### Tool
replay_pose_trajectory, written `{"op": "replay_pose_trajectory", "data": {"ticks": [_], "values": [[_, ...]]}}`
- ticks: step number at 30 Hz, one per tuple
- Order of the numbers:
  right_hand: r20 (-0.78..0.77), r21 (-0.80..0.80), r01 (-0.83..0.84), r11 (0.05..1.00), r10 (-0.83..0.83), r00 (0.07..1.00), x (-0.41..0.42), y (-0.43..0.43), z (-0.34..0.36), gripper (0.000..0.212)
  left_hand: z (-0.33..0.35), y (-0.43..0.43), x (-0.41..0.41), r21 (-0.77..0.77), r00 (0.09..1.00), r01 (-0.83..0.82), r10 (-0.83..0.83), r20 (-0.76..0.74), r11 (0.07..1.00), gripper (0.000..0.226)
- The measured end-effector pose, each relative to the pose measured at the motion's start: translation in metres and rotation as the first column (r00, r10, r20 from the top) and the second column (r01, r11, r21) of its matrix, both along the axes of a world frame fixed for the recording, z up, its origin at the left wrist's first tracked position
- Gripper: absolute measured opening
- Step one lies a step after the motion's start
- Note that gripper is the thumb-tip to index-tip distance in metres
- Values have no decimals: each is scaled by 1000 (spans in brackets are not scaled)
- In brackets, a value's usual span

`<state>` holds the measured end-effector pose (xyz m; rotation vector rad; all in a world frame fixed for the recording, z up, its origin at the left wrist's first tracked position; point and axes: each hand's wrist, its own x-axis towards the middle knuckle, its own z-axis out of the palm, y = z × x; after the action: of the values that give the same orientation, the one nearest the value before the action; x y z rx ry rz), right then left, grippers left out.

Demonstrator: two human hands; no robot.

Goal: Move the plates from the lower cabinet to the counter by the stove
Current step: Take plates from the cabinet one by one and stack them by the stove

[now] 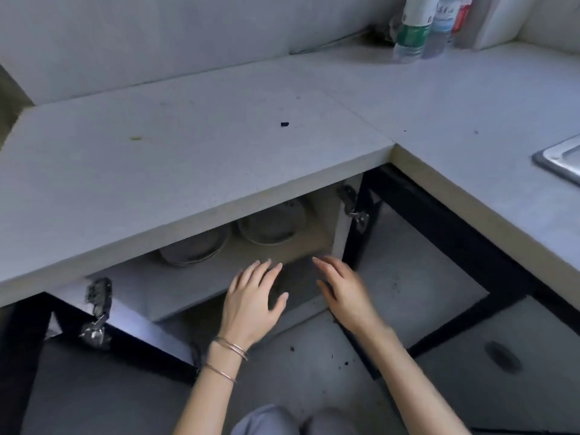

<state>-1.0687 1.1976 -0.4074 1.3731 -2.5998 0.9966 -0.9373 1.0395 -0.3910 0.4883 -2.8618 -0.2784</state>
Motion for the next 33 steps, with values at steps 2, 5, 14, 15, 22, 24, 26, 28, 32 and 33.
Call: {"op": "replay_pose_trajectory", "data": {"ticks": [2, 5, 14, 15, 22, 24, 26, 28, 32, 33], "values": [[-18, -29, -7, 1000, 6, 1000, -18, -18, -39, 38, -36, -15, -15, -25, 1000, -16, 15, -22, 1000, 54], [-92, -5, -13, 1000, 13, 996, -39, -43, -85, 36, -85, -38, -34, -69, 999, -35, 33, -34, 997, 56], [-270, -28, -68, 997, 58, 961, -96, -97, -173, 51, -187, -100, -62, -200, 993, -42, 18, -120, 979, 59], [-269, -37, -81, 996, 68, 961, -100, -102, -176, 52, -191, -104, -63, -210, 992, -39, 12, -129, 977, 59], [-286, -91, -104, 990, 74, 955, -119, -120, -172, 42, -192, -119, -58, -216, 990, -33, 2, -143, 976, 56], [-353, -100, -107, 989, 65, 933, -125, -127, -172, 37, -189, -120, -57, -218, 988, -33, -1, -152, 975, 57], [-407, -66, -87, 994, 53, 912, -129, -136, -173, 37, -187, -120, -56, -213, 987, -35, 0, -163, 976, 58], [-422, -59, -59, 997, 29, 906, -129, -146, -173, 33, -186, -119, -55, -201, 983, -39, 1, -183, 979, 58], [-401, -146, 61, 987, -115, 909, -122, -156, -166, 21, -183, -114, -52, -197, 981, -32, -8, -195, 980, 56], [-409, -147, 73, 986, -128, 904, -121, -156, -164, 22, -182, -113, -51, -203, 981, -28, -12, -194, 979, 56]]}}
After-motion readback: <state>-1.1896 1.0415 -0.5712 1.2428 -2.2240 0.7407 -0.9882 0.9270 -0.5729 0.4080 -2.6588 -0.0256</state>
